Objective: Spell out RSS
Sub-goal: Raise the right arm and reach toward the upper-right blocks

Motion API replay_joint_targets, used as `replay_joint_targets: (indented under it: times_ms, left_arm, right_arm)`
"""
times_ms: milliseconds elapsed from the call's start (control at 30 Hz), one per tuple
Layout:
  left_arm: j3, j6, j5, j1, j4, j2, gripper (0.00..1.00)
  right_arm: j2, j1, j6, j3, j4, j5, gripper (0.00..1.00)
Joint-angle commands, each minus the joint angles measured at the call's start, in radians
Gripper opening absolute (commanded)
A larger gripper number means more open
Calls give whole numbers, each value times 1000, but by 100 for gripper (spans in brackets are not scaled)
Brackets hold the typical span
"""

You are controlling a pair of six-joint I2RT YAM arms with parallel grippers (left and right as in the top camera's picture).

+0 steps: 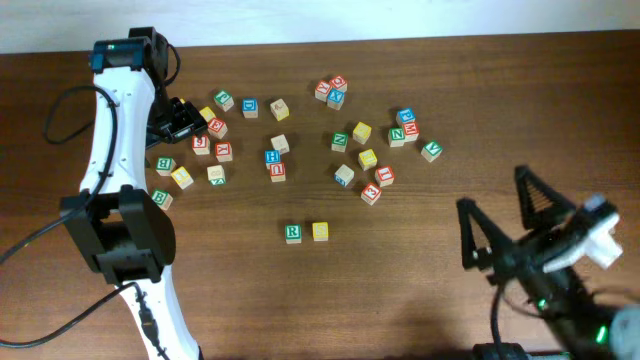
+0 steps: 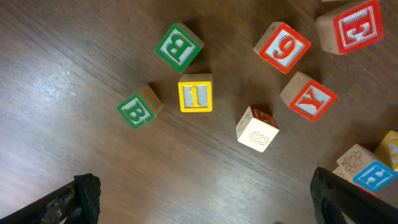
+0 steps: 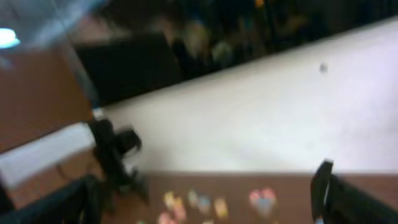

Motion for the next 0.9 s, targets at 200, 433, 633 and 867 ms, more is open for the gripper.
replay_joint_targets:
  times_ms: [200, 433, 633, 867]
  left_arm:
    - [2, -10, -10, 2, -2, -23, 99]
    - [2, -10, -10, 2, -2, -24, 99]
    - [2, -10, -10, 2, -1, -23, 99]
    - [2, -10, -10, 2, -2, -23, 99]
  right_arm:
    - [679, 71, -403, 772, -891, 50, 98]
    - [1053, 133, -333, 1057, -1087, 11, 98]
    - [1223, 135, -343, 1057, -948, -44, 98]
    - [1390, 185, -485, 1056, -710, 147, 98]
